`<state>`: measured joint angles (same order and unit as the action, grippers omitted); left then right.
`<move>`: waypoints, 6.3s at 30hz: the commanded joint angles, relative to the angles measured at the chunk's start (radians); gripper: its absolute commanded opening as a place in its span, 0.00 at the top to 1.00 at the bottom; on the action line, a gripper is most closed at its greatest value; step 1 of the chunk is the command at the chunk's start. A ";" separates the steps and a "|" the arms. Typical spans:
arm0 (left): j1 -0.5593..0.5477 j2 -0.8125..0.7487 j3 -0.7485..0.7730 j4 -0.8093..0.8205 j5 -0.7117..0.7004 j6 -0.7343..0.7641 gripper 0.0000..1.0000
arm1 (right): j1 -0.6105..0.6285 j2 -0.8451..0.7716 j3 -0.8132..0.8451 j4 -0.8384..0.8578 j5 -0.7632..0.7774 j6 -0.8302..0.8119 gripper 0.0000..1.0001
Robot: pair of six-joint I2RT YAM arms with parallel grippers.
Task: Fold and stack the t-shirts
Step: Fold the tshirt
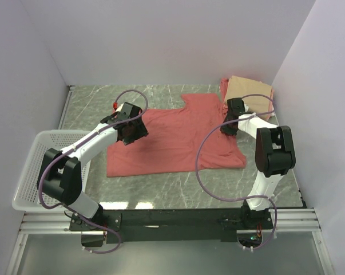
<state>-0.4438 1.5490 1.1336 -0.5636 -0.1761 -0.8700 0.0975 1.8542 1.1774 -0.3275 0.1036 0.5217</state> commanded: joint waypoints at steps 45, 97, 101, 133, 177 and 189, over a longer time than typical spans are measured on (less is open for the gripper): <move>-0.003 -0.026 -0.028 0.027 0.012 0.005 0.33 | 0.209 -0.029 0.255 -0.145 0.236 -0.048 0.54; 0.151 -0.165 -0.135 0.004 -0.002 -0.029 0.32 | 0.438 0.145 0.373 -0.093 0.170 -0.006 1.00; 0.154 -0.164 -0.136 0.002 -0.005 -0.029 0.32 | 0.438 0.160 0.390 -0.099 0.166 -0.009 1.00; 0.200 -0.055 -0.150 -0.142 -0.290 -0.408 0.57 | 0.335 -0.136 0.093 -0.039 0.104 0.076 0.47; 0.224 0.077 -0.083 -0.191 -0.321 -0.438 0.99 | 0.059 -0.481 -0.452 0.131 -0.033 0.162 0.47; 0.251 0.071 -0.098 -0.168 -0.316 -0.403 0.87 | 0.030 -0.474 -0.512 0.150 -0.039 0.169 0.47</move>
<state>-0.2039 1.6482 1.0416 -0.7383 -0.4618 -1.2907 0.1410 1.4002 0.6830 -0.2115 0.0586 0.6834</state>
